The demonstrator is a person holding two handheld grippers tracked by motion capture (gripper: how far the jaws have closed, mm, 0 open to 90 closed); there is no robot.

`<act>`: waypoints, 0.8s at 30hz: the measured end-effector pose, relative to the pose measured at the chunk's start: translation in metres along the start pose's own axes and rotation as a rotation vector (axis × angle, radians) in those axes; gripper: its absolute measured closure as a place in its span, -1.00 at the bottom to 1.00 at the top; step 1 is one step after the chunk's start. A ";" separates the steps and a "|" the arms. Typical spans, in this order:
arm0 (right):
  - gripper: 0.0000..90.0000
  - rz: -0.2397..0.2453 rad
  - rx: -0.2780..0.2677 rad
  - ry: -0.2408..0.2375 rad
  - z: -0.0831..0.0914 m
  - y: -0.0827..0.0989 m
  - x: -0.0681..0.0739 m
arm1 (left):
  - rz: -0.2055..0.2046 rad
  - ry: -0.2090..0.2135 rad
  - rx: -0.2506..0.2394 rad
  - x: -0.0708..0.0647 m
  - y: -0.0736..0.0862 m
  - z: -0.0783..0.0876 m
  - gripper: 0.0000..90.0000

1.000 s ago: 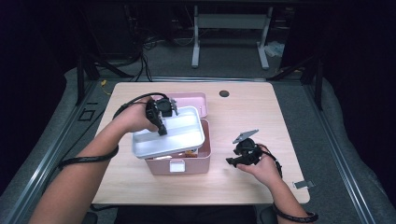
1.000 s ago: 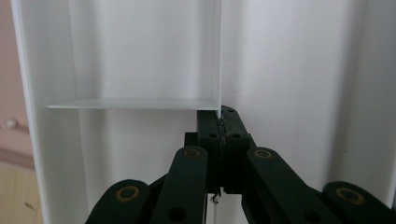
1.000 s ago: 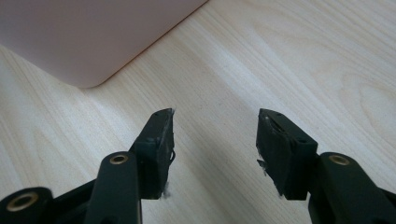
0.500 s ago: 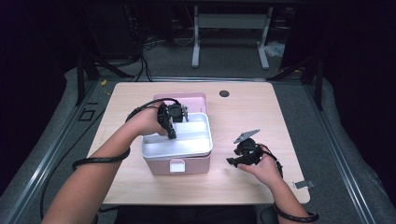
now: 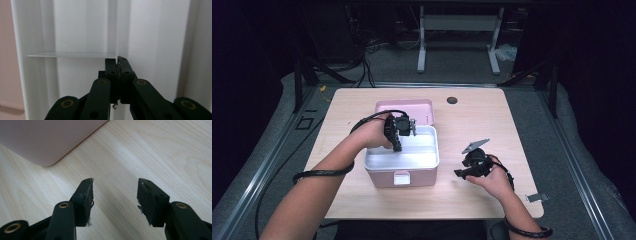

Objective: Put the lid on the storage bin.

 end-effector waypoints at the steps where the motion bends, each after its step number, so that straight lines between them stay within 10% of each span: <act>1: 0.03 0.000 -0.001 0.001 0.000 0.000 0.000 | 0.006 0.002 -0.005 0.000 0.001 -0.002 0.97; 9: 0.03 0.000 0.003 -0.005 -0.002 0.000 0.000 | 0.068 -0.027 -0.036 0.000 0.008 -0.005 0.82; 24: 0.03 0.004 0.017 0.005 -0.005 -0.011 -0.004 | 0.319 0.001 -0.115 -0.003 0.054 0.003 0.58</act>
Point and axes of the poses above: each handheld gripper's, and its own axes: z roughly backward along the jaws, y roughly out of its underside, x roughly to its left, the point moved 8 cm from there along -z, roughly forward along the jaws, and after that the axes turned 4 degrees about -x, right-handed, at the moved point
